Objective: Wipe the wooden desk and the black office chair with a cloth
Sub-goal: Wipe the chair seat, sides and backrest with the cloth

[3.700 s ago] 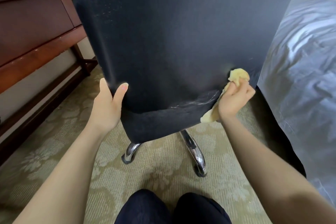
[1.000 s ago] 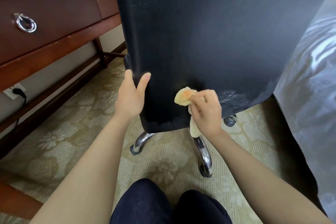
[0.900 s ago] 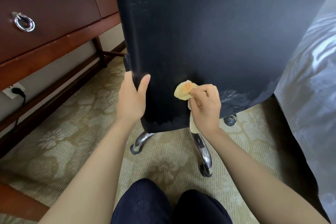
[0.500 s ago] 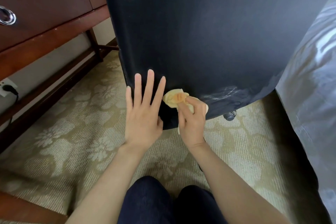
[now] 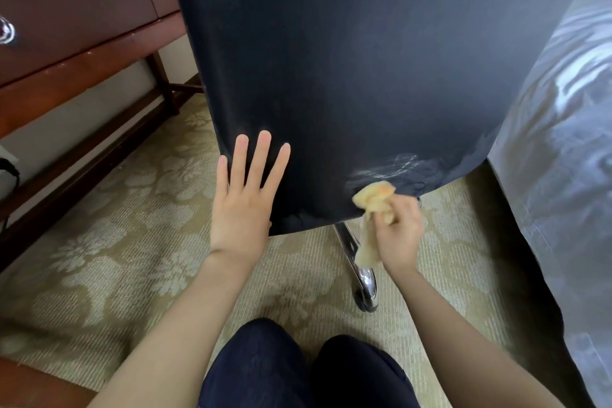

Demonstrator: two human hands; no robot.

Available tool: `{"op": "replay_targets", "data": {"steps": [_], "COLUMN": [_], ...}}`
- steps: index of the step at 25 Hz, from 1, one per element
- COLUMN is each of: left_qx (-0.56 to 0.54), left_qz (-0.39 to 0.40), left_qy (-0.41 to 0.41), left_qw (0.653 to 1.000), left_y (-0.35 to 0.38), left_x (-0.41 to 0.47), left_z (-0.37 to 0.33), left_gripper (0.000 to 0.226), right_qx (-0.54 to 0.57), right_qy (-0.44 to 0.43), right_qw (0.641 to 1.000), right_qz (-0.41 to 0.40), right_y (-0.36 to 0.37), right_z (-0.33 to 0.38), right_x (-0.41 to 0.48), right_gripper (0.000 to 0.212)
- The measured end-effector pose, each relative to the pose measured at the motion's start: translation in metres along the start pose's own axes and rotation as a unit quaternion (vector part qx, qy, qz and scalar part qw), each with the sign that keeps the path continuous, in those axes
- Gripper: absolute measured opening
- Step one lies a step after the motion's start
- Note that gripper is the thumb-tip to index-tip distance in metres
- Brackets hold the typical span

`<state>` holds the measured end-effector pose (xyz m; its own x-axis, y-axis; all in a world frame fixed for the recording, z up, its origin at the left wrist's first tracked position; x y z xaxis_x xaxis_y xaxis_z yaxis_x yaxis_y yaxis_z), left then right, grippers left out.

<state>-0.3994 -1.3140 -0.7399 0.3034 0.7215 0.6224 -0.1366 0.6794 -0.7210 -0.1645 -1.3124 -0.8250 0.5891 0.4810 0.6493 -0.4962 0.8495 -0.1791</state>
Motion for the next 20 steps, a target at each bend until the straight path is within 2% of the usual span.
{"op": "replay_targets", "data": {"steps": [1, 3, 4, 5, 7, 9, 12, 14, 18, 20], "left_qx": [0.006, 0.014, 0.013, 0.010, 0.000, -0.013, -0.029, -0.026, -0.029, -0.033], "left_qz": [0.005, 0.011, 0.013, 0.015, 0.014, 0.004, -0.001, 0.000, -0.008, -0.011], "left_qy": [0.001, 0.007, 0.011, 0.015, 0.025, 0.031, 0.032, 0.032, 0.033, 0.035], "left_qw": [1.000, 1.000, 1.000, 1.000, 1.000, 0.999, 0.999, 0.999, 0.999, 0.999], "left_y": [0.000, -0.001, -0.001, -0.001, -0.002, -0.004, -0.004, -0.004, -0.005, -0.006], "left_x": [0.001, 0.001, 0.000, 0.000, 0.001, 0.002, 0.003, 0.002, 0.002, 0.002], "left_z": [0.000, -0.001, 0.000, 0.000, 0.000, -0.001, -0.001, 0.000, 0.002, 0.003], "left_gripper": [0.132, 0.131, 0.131, 0.131, 0.132, 0.133, 0.133, 0.132, 0.130, 0.129], "right_qx": [0.001, 0.026, 0.049, 0.062, 0.052, 0.058, 0.101, 0.098, 0.097, 0.112], "right_qy": [0.132, 0.329, 0.375, 0.385, 0.309, 0.172, 0.039, -0.003, -0.061, -0.071], "right_qw": [0.989, 0.930, 0.907, 0.899, 0.929, 0.967, 0.991, 0.995, 0.992, 0.991], "right_qz": [-0.066, -0.163, -0.187, -0.198, -0.194, -0.177, -0.079, -0.033, -0.046, -0.035], "right_y": [-0.003, -0.004, -0.002, 0.000, 0.003, 0.006, 0.019, 0.025, 0.024, 0.023], "right_z": [-0.007, -0.012, -0.008, 0.001, 0.032, 0.070, 0.100, 0.099, 0.080, 0.070], "right_x": [0.009, 0.026, 0.037, 0.046, 0.057, 0.050, 0.019, -0.001, -0.015, -0.014], "right_gripper": [0.016, 0.030, 0.036, 0.039, 0.034, 0.026, 0.021, 0.020, 0.008, 0.016]}}
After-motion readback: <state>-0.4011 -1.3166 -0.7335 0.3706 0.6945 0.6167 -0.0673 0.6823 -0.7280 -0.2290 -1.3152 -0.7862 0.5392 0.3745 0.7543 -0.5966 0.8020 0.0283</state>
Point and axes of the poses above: each hand's wrist, its own x-axis towards the middle knuckle, its own y-axis out of the palm, z = x × y, the point moved 5 cm from there along x, towards the middle knuckle, and after that the axes turned 15 degrees about -z, right-handed, at the moved point
